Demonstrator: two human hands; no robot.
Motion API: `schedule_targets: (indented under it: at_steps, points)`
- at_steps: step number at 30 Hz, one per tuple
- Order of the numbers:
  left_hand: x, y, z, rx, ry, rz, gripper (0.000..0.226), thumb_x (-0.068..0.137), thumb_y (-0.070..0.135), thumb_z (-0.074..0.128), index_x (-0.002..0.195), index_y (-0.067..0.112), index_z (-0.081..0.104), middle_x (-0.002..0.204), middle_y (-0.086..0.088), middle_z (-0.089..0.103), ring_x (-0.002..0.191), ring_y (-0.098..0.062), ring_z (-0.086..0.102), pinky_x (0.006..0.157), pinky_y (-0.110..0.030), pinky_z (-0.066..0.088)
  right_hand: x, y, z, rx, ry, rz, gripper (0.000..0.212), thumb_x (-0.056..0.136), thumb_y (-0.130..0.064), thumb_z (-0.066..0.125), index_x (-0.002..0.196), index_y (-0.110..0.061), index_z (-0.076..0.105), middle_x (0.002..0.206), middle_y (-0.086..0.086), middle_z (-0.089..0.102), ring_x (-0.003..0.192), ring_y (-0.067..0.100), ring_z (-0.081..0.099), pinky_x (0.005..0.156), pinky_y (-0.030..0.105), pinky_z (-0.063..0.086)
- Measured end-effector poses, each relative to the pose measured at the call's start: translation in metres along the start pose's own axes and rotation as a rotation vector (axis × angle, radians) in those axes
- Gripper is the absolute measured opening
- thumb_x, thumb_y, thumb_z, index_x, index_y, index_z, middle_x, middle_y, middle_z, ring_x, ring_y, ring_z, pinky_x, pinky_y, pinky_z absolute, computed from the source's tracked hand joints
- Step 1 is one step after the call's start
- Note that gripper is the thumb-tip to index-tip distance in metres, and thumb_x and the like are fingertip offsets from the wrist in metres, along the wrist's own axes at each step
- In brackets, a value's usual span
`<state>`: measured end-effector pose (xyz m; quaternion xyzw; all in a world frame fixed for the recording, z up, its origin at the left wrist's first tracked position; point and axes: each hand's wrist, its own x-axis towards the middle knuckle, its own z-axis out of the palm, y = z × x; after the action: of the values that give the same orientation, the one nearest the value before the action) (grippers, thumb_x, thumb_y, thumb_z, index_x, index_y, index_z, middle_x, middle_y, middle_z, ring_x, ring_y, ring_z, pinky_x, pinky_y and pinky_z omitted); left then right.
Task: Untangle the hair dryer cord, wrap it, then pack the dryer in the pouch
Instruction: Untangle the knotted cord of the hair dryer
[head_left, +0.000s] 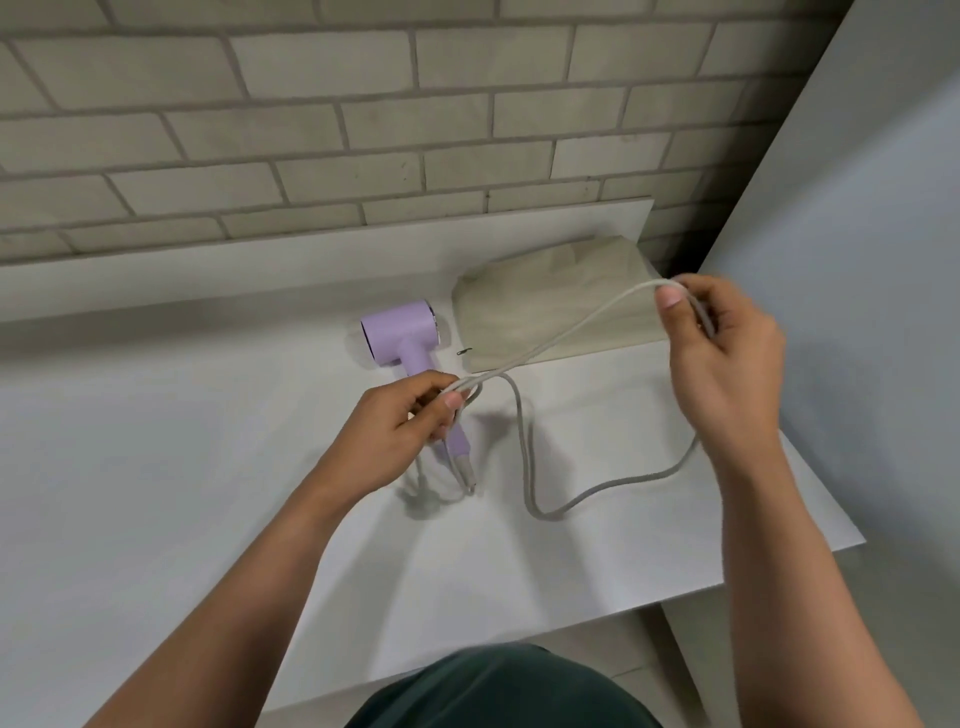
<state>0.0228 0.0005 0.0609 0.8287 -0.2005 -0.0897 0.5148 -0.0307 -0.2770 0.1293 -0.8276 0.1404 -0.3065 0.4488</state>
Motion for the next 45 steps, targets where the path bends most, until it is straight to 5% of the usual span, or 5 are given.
schedule_targets:
  at_steps: [9,17,28,37,45]
  points:
    - [0.006,-0.004,0.000,-0.016,-0.033,-0.023,0.015,0.104,0.027,0.059,0.105,0.027,0.074,0.080,0.008,0.072,0.069,-0.010,0.058,0.077,-0.044,0.055,-0.016,0.025,0.014,-0.555,-0.312,-0.053,0.050,0.094,-0.012,0.062,0.143,-0.018,0.057,0.144,0.006,0.056,0.130,0.034,0.051,0.105,0.043,0.043]
    - [0.004,0.005,-0.003,-0.073,-0.134,-0.041,0.018,0.105,0.025,0.058,0.112,0.022,0.075,0.086,-0.001,0.076,0.065,-0.005,0.061,0.074,-0.032,0.056,-0.055,0.004,0.082,-0.307,-0.584,-0.298,0.016,0.095,-0.033,0.067,0.109,-0.025,0.063,0.104,-0.011,0.065,0.086,0.020,0.066,0.080,0.045,0.055]
    - [0.003,-0.015,-0.016,-0.079,-0.192,-0.047,0.019,0.097,0.027,0.071,0.114,0.035,0.076,0.100,0.001,0.078,0.095,-0.028,0.072,0.085,-0.040,0.057,-0.038,-0.014,0.064,-0.098,-0.080,-0.268,0.008,0.094,-0.027,0.076,0.097,-0.019,0.075,0.091,-0.010,0.070,0.077,-0.003,0.058,0.072,0.009,0.040]
    - [0.011,-0.018,-0.020,0.016,-0.211,0.039,0.016,0.102,0.021,0.064,0.110,0.024,0.078,0.077,0.007,0.075,0.075,-0.002,0.069,0.068,-0.008,0.044,-0.058,-0.010,0.075,-0.571,-0.324,-0.412,0.041,0.095,-0.038,0.067,0.135,-0.029,0.061,0.122,-0.006,0.064,0.103,0.024,0.064,0.084,0.043,0.051]
    - [0.007,-0.030,-0.029,0.050,-0.212,0.035,0.023,0.103,0.039,0.058,0.118,0.041,0.075,0.110,0.013,0.077,0.106,-0.009,0.070,0.099,-0.032,0.050,-0.061,-0.007,0.074,-0.389,-0.454,-0.355,0.013,0.097,-0.038,0.068,0.104,-0.033,0.078,0.089,-0.012,0.071,0.078,0.016,0.065,0.066,0.039,0.055]
